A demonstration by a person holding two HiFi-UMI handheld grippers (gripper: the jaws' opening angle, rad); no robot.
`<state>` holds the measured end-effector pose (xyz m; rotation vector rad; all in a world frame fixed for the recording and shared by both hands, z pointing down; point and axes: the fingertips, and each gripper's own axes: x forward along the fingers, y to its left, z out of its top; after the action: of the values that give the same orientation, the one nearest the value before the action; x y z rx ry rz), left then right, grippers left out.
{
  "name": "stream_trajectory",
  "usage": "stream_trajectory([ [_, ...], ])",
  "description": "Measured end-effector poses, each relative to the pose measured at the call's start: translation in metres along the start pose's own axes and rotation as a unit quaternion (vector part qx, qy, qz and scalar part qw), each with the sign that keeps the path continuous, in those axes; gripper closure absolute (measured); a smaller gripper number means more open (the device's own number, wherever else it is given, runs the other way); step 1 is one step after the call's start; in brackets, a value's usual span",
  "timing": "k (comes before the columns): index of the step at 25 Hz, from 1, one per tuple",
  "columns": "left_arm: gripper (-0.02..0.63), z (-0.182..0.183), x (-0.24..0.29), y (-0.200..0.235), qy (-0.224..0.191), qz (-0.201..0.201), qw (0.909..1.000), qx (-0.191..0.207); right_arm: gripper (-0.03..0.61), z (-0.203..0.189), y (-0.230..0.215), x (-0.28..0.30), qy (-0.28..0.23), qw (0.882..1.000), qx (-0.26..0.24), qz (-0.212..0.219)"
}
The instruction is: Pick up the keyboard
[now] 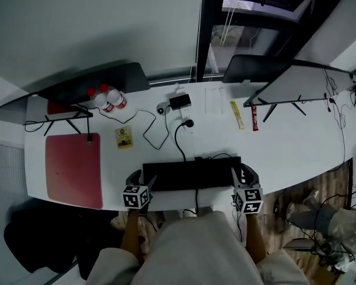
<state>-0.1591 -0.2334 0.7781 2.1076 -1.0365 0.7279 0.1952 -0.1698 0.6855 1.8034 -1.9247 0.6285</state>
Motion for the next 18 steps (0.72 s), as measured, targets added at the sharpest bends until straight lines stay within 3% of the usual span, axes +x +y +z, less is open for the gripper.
stream_trajectory([
  [9,0.301,-0.007,0.01,0.003,0.006,-0.023,0.9974,-0.067,0.43,-0.004,-0.005,0.002,0.011,1.0,-0.004,0.001],
  [18,0.299,-0.009,0.009,-0.003,0.017,-0.028,0.9975,-0.063,0.43,-0.01,-0.012,0.004,0.023,1.0,-0.006,0.005],
])
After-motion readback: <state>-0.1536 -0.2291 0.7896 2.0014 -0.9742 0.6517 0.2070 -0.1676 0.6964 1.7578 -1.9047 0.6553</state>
